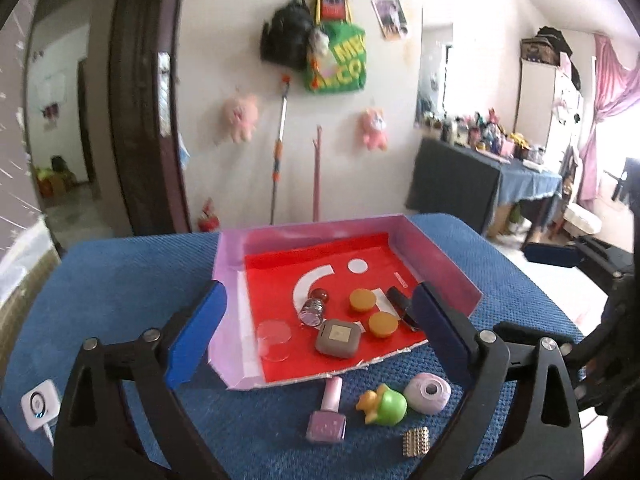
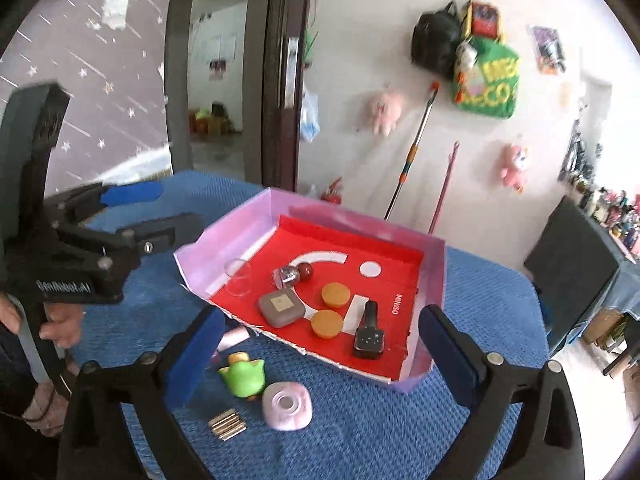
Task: Organize rigid objects
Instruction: 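Withdraw both grippers from the box toward the remaining items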
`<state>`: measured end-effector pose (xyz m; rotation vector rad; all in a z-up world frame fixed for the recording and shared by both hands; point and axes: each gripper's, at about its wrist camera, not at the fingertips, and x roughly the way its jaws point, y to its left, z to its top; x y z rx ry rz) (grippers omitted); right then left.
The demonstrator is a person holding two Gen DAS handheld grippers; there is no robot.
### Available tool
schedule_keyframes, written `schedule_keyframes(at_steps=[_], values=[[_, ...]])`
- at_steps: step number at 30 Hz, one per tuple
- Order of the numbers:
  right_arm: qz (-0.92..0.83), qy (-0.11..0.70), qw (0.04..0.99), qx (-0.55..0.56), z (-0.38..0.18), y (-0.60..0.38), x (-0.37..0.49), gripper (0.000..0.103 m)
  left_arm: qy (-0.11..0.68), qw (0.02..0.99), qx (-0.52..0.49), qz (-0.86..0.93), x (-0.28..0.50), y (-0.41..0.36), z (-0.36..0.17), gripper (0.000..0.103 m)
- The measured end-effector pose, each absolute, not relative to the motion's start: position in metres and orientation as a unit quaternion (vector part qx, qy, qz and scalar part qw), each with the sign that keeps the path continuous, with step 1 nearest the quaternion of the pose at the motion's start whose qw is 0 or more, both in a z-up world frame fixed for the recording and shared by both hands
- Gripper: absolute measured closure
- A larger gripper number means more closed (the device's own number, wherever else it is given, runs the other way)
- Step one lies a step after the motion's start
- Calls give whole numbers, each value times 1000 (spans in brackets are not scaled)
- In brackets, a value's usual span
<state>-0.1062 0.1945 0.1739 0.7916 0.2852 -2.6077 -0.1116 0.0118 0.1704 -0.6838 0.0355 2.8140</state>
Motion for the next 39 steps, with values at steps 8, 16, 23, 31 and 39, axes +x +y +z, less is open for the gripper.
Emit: schedule_keyframes(at_steps=[8,16,23,31,39], values=[[-957,64,164,229,180,209,-45,0,-1,105,-208,973,-55,8,160,8],[-968,22,126,218,157,223,-17,0,-6,87,-215,973,-28,8,138,7],[-970,6,113,216,132,232,-8,0,-20,87,-228,970,-17,7,113,7],[-966,1,111,233,96,229,-7,0,-16,86,-244,966,-15,12,85,7],[-957,-5,113,268,72,226,-23,0,-17,88,-275,957,-28,14,68,7]])
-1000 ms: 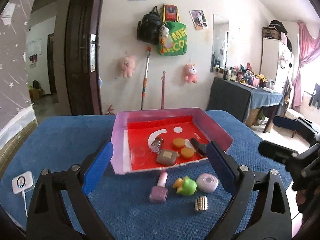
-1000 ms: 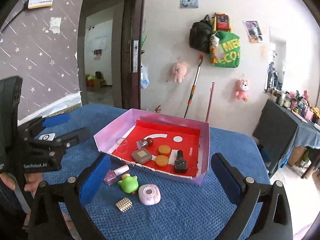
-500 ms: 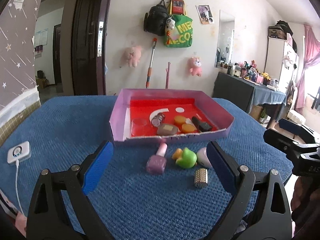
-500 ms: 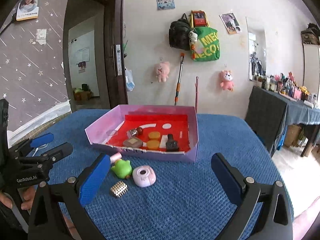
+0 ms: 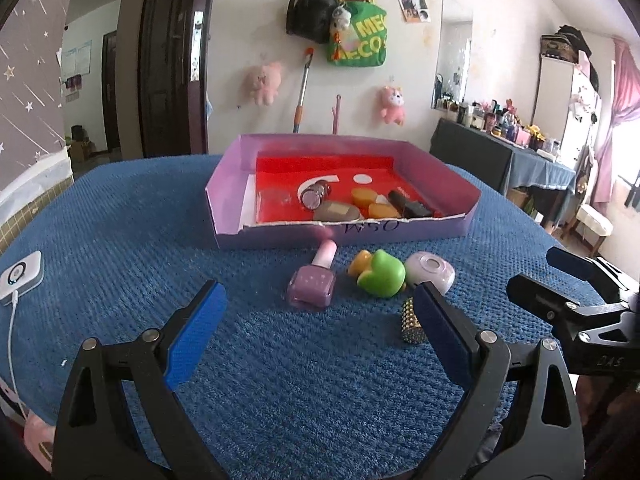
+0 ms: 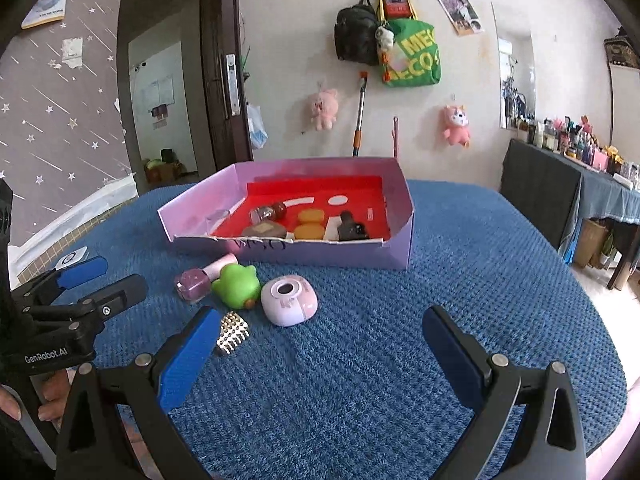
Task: Organize rigid objects
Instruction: 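Withdraw both grippers from the box toward the remaining items, then grasp the lilac nail polish with left gripper while right grasps the pink round case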
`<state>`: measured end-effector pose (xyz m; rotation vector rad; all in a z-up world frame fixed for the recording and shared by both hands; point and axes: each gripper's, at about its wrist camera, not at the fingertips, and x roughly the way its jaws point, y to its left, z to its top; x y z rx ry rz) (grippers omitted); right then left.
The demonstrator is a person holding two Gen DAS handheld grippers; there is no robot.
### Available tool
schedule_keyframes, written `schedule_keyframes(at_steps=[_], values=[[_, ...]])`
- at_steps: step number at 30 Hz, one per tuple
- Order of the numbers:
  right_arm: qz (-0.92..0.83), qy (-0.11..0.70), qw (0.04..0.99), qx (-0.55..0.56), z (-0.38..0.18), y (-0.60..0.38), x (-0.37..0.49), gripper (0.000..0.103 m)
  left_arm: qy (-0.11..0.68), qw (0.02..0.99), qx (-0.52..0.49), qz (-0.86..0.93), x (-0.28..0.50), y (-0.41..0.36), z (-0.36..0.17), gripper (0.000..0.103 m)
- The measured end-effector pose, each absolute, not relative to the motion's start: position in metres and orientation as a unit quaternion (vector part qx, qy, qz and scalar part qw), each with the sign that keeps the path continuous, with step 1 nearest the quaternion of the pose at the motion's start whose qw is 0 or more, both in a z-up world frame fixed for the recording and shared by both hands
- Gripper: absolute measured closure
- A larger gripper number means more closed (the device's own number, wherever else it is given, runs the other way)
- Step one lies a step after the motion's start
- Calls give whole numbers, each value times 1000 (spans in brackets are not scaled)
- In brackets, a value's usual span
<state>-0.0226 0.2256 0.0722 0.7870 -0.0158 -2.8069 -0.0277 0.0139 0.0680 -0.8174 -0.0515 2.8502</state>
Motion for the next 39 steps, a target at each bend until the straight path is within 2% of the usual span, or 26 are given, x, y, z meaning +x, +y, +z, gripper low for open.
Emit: schedule_keyframes(at_steps=[12,19,21,23,33,39], values=[[-949,-7,113,293,61,224,-42,0,-21,91,-317,944,-54,12,58,7],[-928,15,139,346,51,215,-70,0,-12,97,-375,922,-87,9,49,8],[-920,12,150,363,48,214,-77,0,-4,98,-390,915,-95,8,46,11],[-912,14,158,379,44,211,-85,0,7,101,-403,910,-104,7,43,18],[-894,27,157,418,37,201,-116,8,20,113,-442,889,-131,5,34,25],[-881,37,167,441,30,193,-128,20,32,129,-454,881,-138,11,31,34]])
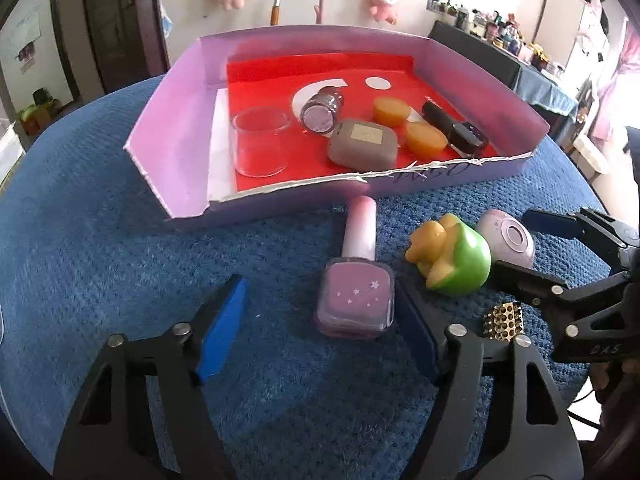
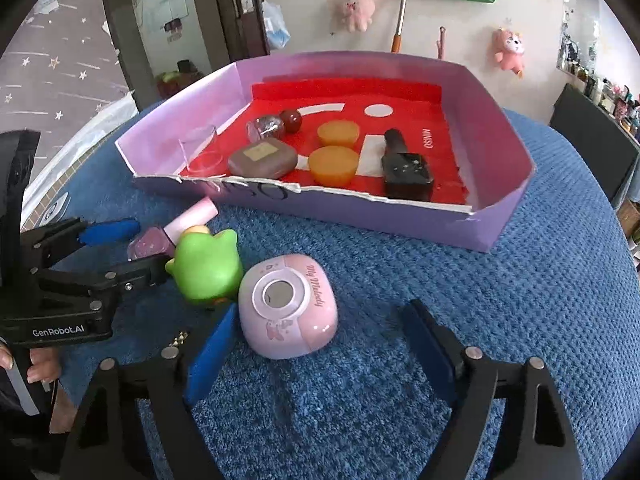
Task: Organize rigid objects
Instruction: 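Grasp the lilac nail polish with left gripper while right grasps the pink round case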
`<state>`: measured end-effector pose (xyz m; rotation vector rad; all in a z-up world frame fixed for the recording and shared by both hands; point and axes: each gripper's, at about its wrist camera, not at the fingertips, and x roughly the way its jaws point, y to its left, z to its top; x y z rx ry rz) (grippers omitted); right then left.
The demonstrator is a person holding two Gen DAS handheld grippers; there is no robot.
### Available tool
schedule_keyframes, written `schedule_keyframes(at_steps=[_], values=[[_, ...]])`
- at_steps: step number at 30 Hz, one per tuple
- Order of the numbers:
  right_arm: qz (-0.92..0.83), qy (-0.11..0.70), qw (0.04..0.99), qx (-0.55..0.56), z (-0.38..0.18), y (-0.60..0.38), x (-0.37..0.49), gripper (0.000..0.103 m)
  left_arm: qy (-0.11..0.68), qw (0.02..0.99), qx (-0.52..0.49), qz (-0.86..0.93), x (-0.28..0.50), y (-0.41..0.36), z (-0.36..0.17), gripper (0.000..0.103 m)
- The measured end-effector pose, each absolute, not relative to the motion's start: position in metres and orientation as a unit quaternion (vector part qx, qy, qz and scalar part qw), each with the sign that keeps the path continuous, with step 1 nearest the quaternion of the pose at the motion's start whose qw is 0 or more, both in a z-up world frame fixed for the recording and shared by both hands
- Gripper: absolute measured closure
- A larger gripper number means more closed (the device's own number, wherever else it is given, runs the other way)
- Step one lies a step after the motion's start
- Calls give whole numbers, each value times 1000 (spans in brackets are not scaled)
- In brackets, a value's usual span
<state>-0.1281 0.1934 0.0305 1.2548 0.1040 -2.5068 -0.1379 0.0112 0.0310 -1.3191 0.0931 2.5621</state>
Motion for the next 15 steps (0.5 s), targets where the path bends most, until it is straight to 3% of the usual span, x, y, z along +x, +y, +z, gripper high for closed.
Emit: schedule_keyframes(at_steps=[3,5,7,15], values=[[-881,44,176,437,31,189,-127,30,44,139,-451,880,-138,16,31,44],[-881,46,187,433,32,187,-126,52,49,151,-448,880,-137,19,32,59],[-880,52,197,430,33,184,-122,53,54,161,-446,879,-135,22,34,68],[-892,42,200,402,52,192,-114,53,45,173,-426,887,-123,24,54,69]])
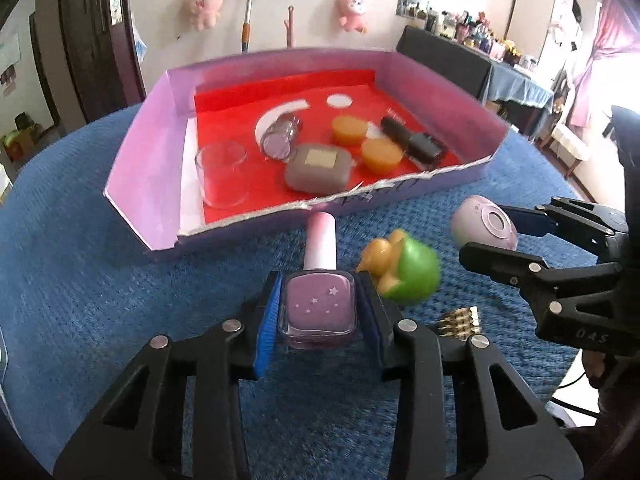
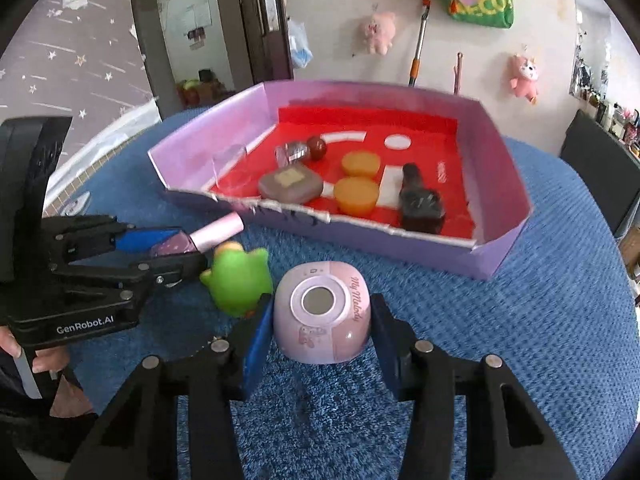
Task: Organize rigid objects
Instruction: 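Grasp the lilac nail polish with left gripper while right grasps the pink round case, then carry the lilac nail polish over the box with left while right carries the pink case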
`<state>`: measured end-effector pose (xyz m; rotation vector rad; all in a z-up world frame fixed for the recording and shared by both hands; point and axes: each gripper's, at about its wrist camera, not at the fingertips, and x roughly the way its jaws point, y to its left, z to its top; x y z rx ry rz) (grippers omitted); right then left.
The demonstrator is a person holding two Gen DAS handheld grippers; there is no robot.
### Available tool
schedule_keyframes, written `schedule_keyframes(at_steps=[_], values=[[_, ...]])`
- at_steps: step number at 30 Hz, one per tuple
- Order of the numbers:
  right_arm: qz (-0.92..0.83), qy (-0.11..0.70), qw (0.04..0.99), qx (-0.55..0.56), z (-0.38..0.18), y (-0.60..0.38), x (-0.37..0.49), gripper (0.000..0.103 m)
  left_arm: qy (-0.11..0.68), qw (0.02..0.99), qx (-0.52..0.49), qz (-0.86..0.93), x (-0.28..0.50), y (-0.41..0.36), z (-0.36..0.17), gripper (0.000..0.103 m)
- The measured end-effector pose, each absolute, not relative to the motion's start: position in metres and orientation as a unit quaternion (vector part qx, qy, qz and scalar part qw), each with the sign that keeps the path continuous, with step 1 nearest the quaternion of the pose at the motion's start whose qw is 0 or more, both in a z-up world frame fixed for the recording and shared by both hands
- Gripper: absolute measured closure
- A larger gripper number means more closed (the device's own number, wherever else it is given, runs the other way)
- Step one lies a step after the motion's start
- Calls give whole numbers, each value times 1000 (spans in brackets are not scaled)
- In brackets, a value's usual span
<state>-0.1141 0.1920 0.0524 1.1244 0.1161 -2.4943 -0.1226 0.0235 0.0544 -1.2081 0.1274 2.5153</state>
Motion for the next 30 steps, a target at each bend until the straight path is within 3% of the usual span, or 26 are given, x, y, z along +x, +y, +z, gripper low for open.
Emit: schedule_keyframes(at_steps=[30], values=[[-905,26,197,377,78,202,-108,53,33,173,-388,905,-106,19,90,69]])
